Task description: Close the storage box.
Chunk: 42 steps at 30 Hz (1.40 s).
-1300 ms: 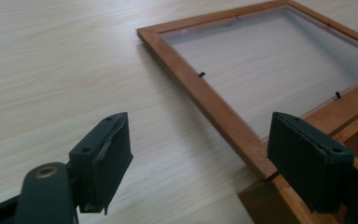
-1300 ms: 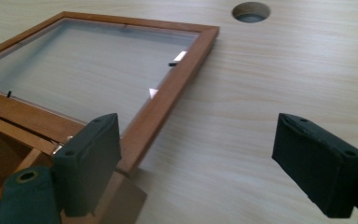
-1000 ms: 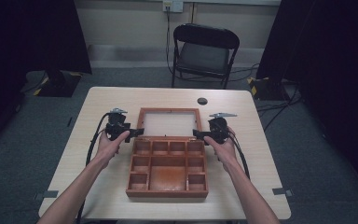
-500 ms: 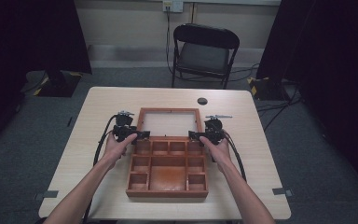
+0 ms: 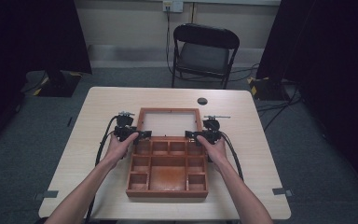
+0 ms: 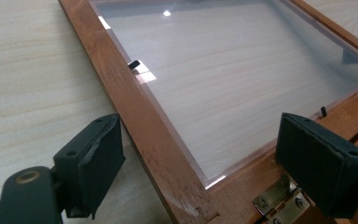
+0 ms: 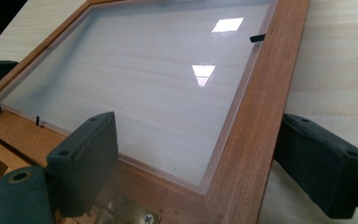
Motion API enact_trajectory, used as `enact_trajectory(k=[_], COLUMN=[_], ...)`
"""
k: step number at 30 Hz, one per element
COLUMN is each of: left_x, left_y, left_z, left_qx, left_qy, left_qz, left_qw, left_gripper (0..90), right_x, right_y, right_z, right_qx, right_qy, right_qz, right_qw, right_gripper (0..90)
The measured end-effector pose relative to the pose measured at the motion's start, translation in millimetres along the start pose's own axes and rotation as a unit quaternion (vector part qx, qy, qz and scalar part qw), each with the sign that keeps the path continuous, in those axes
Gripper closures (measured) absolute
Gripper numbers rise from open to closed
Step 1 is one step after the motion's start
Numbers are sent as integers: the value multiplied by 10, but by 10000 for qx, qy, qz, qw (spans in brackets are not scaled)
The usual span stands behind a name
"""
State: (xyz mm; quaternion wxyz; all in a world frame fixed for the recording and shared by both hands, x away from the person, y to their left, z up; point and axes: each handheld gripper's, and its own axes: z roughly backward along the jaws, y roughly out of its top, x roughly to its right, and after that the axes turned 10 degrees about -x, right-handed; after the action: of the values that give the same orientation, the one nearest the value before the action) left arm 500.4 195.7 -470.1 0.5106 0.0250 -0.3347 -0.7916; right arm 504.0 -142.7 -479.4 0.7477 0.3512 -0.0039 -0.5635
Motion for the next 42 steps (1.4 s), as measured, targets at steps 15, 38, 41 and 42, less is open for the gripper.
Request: enact_trajectory(k=[15,38,41,42], left_x=[-103,-57,-41,-23], left_y=[-16,42,52,68], left_z=[-102,-42,-27,-13], left_qx=[42,129,116,58], left_qy=[-536,-544,-490,-450], left_qz=[360,-89,-133,-105], left_qw=[9979,9984,9986,9989], left_gripper=[85,162,163,168], right_x=[-19,-105,-109,-129], right_y=[-2,14,11,7], right_z=[21,151,166,178], right_qx=[55,475,533,594], right_qy=[-104,-538,-559,-617], right_qz=[162,518,518,488], right_qw=[9998,9961,9957,9951], right_gripper=[157,297,315,325])
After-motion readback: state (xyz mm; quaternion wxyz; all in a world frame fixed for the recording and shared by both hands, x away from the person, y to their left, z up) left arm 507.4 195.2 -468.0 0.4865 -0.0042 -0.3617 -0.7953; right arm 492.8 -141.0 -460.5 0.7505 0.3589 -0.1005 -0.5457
